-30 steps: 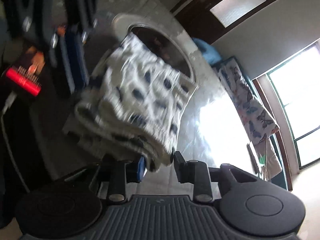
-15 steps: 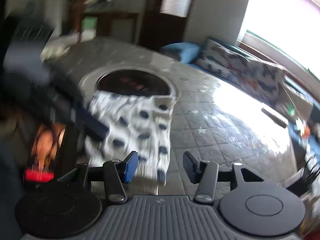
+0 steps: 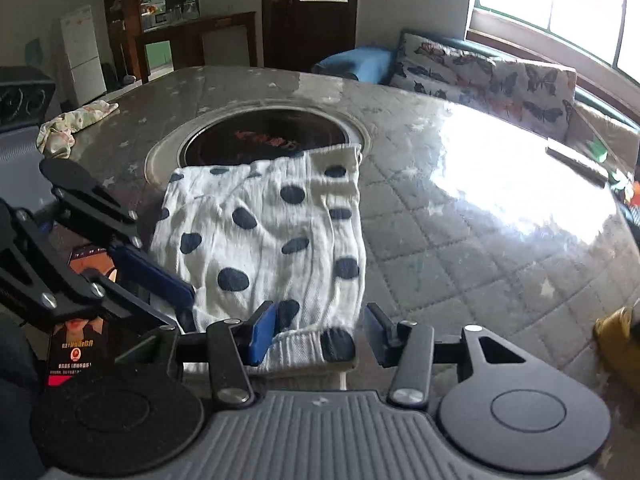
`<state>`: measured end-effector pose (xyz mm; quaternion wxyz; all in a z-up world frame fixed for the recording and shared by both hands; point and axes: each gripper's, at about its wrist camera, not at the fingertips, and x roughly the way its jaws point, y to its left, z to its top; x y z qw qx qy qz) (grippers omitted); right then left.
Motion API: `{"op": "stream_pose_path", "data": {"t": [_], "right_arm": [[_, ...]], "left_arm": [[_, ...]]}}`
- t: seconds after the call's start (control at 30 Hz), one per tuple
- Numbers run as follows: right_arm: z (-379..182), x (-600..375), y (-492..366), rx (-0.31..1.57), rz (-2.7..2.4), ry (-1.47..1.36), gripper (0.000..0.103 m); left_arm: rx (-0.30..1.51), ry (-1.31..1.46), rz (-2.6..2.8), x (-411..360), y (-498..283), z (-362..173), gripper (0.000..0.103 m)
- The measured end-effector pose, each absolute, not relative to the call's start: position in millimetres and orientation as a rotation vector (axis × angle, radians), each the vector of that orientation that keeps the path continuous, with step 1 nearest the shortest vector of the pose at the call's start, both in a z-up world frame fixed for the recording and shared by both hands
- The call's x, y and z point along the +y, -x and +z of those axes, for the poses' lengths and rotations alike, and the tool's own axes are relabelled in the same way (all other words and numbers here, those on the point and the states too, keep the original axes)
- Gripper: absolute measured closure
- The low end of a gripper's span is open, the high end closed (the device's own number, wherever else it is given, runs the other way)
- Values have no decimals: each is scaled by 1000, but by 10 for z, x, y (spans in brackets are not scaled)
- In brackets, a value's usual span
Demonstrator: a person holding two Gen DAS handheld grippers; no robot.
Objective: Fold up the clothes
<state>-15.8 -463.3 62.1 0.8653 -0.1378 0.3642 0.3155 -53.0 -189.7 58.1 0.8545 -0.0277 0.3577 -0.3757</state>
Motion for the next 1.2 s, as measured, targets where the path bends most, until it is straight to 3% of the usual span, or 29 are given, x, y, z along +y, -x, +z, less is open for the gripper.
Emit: {"op": "stream_pose_path", "data": {"t": [0.2,0.7,0.9,1.03,1.2], "right_arm": [[740,-4425,-39,716,698,282,55],[522,-4095,-530,805,750,192,53],[512,-4191,-499,809,713,180,52],[721,-4341,-260,758,723,167,43],[886,-4395,161,740,785,189,39]], "left_arm": [[689,69,-633,-1578,246,671,70],[862,152,-462,-1144,-111,253,70],[818,159,-444,-1049,-73,390,69],[791,157,-399,-960,-105,460,66],[808,132,-333,-909,-206,377,65]]}}
